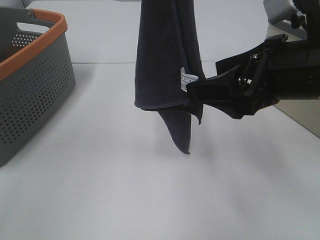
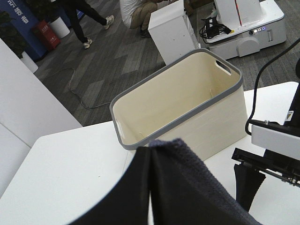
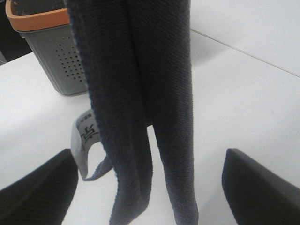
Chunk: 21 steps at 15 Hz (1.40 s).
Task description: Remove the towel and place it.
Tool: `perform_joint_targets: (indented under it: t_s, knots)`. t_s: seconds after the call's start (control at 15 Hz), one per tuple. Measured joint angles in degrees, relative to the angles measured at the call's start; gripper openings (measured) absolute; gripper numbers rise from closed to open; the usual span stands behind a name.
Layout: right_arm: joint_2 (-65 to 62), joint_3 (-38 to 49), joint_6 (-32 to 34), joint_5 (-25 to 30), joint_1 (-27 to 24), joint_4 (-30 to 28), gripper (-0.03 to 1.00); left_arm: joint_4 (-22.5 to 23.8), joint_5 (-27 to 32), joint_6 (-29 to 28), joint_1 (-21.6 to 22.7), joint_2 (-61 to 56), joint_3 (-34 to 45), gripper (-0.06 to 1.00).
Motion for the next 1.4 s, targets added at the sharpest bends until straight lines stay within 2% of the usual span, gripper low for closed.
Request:
perform_joint_targets:
  t_s: [0.33, 0.53, 0.73, 0.93, 1.0, 1.07, 1.2, 1.33, 1.4]
  knots:
    - [0.4, 0.0, 2.4, -1.4, 0.3, -7.4, 0.75, 0.0, 0.0, 0.0, 0.0, 0.0, 0.0, 0.00]
    - [3.4, 0.0, 3.2, -1.6, 0.3, -8.0, 0.72, 0.0, 0.0, 0.0, 0.0, 0.0, 0.0, 0.00]
    - [4.8, 0.0, 3.2, -4.2, 0.3, -7.8, 0.65, 0.0, 0.0, 0.0, 0.0, 0.0, 0.0, 0.00]
    - [4.8, 0.0, 3.3, -4.4, 0.3, -7.6, 0.41, 0.0, 0.0, 0.0, 0.0, 0.0, 0.0, 0.00]
    - [4.8, -0.2, 3.7, -3.9, 0.3, -7.5, 0.30, 0.0, 0.0, 0.0, 0.0, 0.1, 0.0, 0.00]
    - [4.8, -0.5, 4.6, -2.5, 0.3, -7.5, 0.24, 0.1, 0.0, 0.0, 0.0, 0.1, 0.0, 0.00]
    - [4.5, -1.0, 6.0, -0.9, 0.3, -7.9, 0.02, 0.5, 0.0, 0.0, 0.0, 0.6, 0.0, 0.00]
    - [1.3, -1.4, 15.0, -0.9, 0.3, -16.0, 0.00, 1.9, 0.3, -0.7, 0.0, 1.8, 0.0, 0.00]
    - [-0.2, -2.6, 23.3, -0.2, 0.3, -24.2, 0.00, 3.2, 0.3, -1.8, 0.0, 2.3, 0.0, 0.00]
